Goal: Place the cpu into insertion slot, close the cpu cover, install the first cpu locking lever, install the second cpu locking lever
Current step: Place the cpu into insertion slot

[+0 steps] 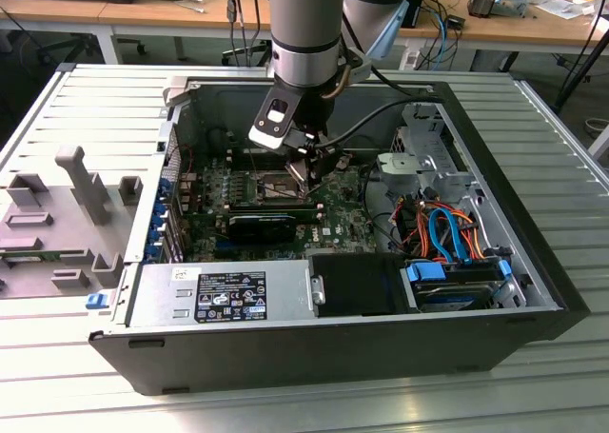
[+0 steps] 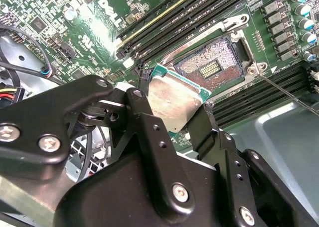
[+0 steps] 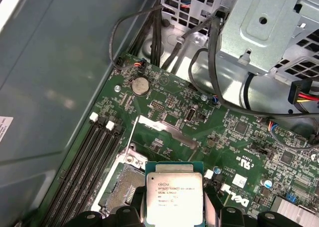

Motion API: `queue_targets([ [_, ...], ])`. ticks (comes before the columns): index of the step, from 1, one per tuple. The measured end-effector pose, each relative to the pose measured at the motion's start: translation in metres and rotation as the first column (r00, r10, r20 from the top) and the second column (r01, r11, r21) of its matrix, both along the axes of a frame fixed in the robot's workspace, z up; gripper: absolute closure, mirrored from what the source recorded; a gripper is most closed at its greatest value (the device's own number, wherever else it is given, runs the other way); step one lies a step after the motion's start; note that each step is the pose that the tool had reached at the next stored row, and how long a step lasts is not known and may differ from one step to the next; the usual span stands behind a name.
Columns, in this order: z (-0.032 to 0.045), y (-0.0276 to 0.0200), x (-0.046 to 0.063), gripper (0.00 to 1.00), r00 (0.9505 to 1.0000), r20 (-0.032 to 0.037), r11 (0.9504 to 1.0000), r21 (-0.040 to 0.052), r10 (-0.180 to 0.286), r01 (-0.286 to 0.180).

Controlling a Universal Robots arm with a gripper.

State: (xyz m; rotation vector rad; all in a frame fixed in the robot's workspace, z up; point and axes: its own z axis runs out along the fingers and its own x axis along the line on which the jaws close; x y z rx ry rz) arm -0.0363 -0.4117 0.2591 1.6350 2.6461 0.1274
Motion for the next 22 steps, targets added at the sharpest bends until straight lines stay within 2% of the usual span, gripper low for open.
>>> queue_targets([
  [22,0.0000,0.0000,0.0000,0.45,0.9998,0.0000,0.9998,0.0000,-0.021,0.021],
])
